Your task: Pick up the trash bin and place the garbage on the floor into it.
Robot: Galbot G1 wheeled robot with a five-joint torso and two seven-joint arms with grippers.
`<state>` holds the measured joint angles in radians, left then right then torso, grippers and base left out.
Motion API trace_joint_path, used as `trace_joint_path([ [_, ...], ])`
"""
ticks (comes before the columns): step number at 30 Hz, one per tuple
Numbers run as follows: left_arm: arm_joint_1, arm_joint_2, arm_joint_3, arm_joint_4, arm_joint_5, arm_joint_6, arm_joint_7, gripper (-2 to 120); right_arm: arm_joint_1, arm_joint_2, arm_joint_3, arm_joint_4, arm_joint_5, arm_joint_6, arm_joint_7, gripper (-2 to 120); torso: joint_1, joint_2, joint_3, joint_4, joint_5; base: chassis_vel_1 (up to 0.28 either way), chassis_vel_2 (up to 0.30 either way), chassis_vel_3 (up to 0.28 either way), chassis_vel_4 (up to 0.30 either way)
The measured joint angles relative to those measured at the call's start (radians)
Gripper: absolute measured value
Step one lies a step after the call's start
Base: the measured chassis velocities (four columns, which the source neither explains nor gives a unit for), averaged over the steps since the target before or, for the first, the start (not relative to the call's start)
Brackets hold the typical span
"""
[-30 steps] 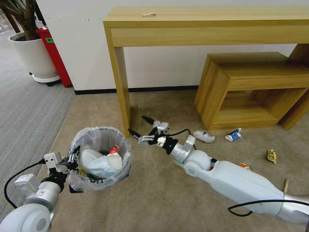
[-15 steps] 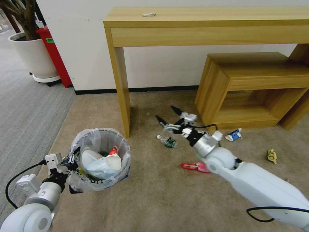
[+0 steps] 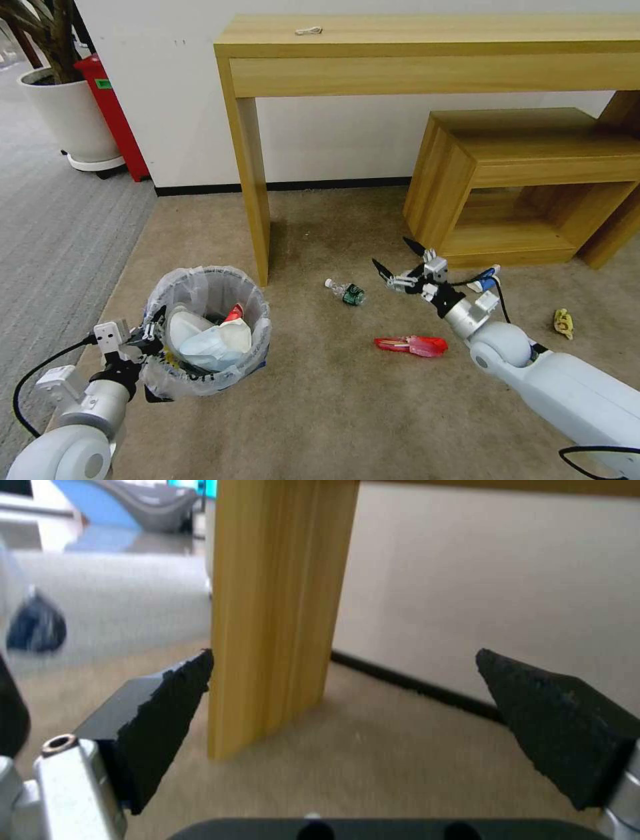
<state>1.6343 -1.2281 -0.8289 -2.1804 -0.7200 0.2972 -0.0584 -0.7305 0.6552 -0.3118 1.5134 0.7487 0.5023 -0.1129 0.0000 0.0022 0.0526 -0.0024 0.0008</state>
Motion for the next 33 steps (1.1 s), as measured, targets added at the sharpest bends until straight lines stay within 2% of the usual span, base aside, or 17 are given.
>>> trace_joint_path([
  [5, 0.000, -0.009, 0.000, 0.005, 0.005, -0.003, 0.003, 3, -0.048, 0.027, -0.003, -0.063, 0.000, 0.005, 0.022, 100, 0.000, 0.000, 0.000, 0.0000, 0.0003, 0.000, 0.000, 0.000, 0.000],
  [8, 0.001, -0.013, 0.000, 0.012, 0.007, -0.006, 0.006, 3, -0.081, 0.065, -0.001, -0.119, 0.011, -0.054, 0.134, 100, 0.000, 0.000, 0.000, -0.0002, 0.0002, 0.000, 0.000, 0.000, 0.000],
  [10, 0.001, -0.013, 0.000, 0.015, 0.008, -0.007, 0.006, 3, -0.084, 0.075, -0.001, -0.136, 0.005, -0.075, 0.164, 100, 0.000, 0.000, 0.000, -0.0002, 0.0003, 0.000, 0.000, 0.000, 0.000],
  [12, 0.000, -0.014, 0.000, 0.021, 0.009, -0.008, 0.006, 3, -0.077, 0.090, -0.003, -0.194, -0.061, -0.129, 0.223, 100, 0.000, 0.000, 0.000, 0.0001, 0.0000, 0.000, 0.000, 0.000, 0.000],
  [15, -0.002, -0.015, -0.001, 0.023, 0.010, -0.009, 0.006, 3, -0.058, 0.103, -0.011, -0.263, -0.121, -0.131, 0.234, 100, 0.000, 0.000, 0.000, 0.0000, -0.0001, 0.000, 0.000, 0.000, 0.000],
  [17, -0.003, -0.017, -0.001, 0.028, 0.011, -0.011, 0.008, 3, -0.039, 0.120, -0.023, -0.347, -0.175, -0.101, 0.221, 100, 0.000, 0.000, 0.000, 0.0001, 0.0001, 0.000, 0.000, 0.000, 0.000],
  [19, -0.003, -0.018, -0.001, 0.031, 0.012, -0.012, 0.008, 3, -0.039, 0.123, -0.027, -0.371, -0.191, -0.084, 0.204, 100, 0.000, 0.000, 0.000, 0.0001, 0.0001, 0.000, 0.000, 0.000, 0.000],
  [22, -0.004, -0.021, -0.001, 0.034, 0.015, -0.014, 0.010, 3, -0.064, 0.122, -0.026, -0.358, -0.192, -0.079, 0.217, 100, 0.000, 0.000, 0.000, 0.0001, -0.0003, 0.000, 0.000, 0.000, 0.000],
  [25, -0.006, -0.023, 0.000, 0.041, 0.020, -0.017, 0.012, 3, -0.117, 0.099, -0.022, -0.293, -0.202, -0.147, 0.282, 100, 0.000, 0.000, 0.000, -0.0001, 0.0003, 0.000, 0.000, 0.000, 0.000],
  [27, -0.009, -0.023, 0.001, 0.044, 0.022, -0.017, 0.013, 3, -0.122, 0.090, -0.019, -0.302, -0.242, -0.144, 0.287, 100, 0.000, 0.000, 0.000, -0.0002, -0.0005, 0.000, 0.000, 0.000, 0.000],
  [29, -0.013, -0.023, 0.002, 0.046, 0.022, -0.019, 0.014, 3, -0.122, 0.074, -0.020, -0.330, -0.290, -0.120, 0.275, 100, 0.000, 0.000, 0.000, -0.0001, 0.0003, 0.000, 0.000, 0.000, 0.000],
  [33, -0.016, -0.025, 0.002, 0.048, 0.022, -0.022, 0.016, 3, -0.135, 0.043, -0.022, -0.341, -0.317, -0.087, 0.259, 100, 0.000, 0.000, 0.000, -0.0001, -0.0006, 0.000, 0.000, 0.000, 0.000],
])
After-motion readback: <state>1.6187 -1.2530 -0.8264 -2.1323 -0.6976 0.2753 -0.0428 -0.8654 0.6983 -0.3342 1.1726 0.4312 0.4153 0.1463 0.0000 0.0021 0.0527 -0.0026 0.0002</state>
